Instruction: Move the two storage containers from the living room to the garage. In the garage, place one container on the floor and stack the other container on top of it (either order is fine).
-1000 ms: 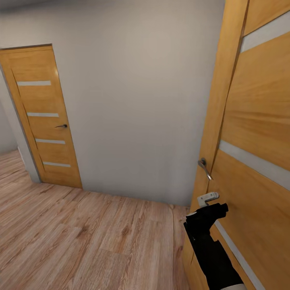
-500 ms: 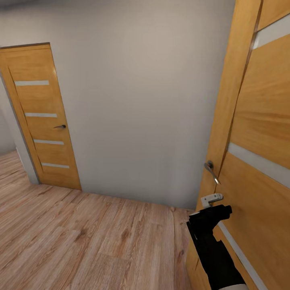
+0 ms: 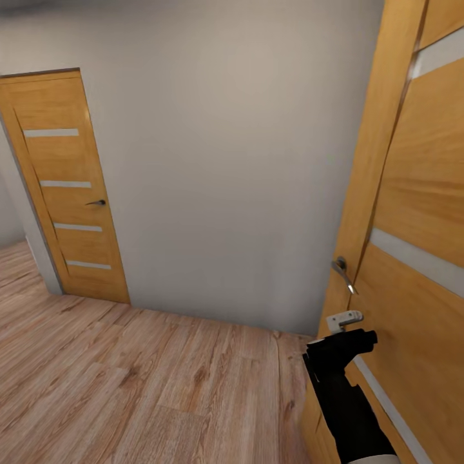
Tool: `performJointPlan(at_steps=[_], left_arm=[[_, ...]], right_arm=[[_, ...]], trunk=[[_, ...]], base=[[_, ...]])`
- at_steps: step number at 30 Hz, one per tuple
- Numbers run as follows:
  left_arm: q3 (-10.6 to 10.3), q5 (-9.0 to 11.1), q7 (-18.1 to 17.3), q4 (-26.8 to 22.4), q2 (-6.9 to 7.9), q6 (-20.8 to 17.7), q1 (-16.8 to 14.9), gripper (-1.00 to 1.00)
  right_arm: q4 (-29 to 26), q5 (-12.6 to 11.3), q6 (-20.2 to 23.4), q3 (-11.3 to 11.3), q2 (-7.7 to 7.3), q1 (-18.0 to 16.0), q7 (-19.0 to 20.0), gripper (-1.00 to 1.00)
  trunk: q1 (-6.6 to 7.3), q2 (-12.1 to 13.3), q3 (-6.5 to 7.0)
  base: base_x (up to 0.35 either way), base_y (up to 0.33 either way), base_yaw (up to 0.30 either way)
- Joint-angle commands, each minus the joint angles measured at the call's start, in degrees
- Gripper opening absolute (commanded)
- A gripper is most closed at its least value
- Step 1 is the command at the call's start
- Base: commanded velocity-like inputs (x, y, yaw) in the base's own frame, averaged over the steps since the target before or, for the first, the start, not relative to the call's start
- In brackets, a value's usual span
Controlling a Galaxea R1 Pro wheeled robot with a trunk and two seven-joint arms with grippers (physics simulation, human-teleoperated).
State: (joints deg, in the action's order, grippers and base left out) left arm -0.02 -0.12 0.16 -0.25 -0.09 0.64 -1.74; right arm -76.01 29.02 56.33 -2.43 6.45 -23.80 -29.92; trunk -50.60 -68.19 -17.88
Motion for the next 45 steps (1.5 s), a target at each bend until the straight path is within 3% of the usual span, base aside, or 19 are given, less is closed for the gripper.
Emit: performJointPlan(at_steps=[1, 8, 45], left_arm=[[0.0, 0.0, 0.0, 0.0, 0.00, 0.1, 0.0, 1.00], [0.0, -0.1, 0.0, 0.0, 0.00, 0.1, 0.0, 1.00], [0.0, -0.1, 0.0, 0.0, 0.00, 0.1, 0.0, 1.00]], right_arm=[[0.0, 1.7, 0.9, 0.6, -0.04, 0.0, -0.5, 1.00], [0.0, 2.4, 0.9, 4.7, -0.04, 0.0, -0.5, 1.00], [0.0, 2.4, 0.9, 6.0, -0.23, -0.1, -0.5, 1.00]], trunk=[[0.00, 0.0, -0.07], [0.00, 0.0, -0.07], [0.00, 0.0, -0.07]], base=[[0.000, 0.000, 0.000], [0.000, 0.000, 0.000], [0.000, 0.000, 0.000]])
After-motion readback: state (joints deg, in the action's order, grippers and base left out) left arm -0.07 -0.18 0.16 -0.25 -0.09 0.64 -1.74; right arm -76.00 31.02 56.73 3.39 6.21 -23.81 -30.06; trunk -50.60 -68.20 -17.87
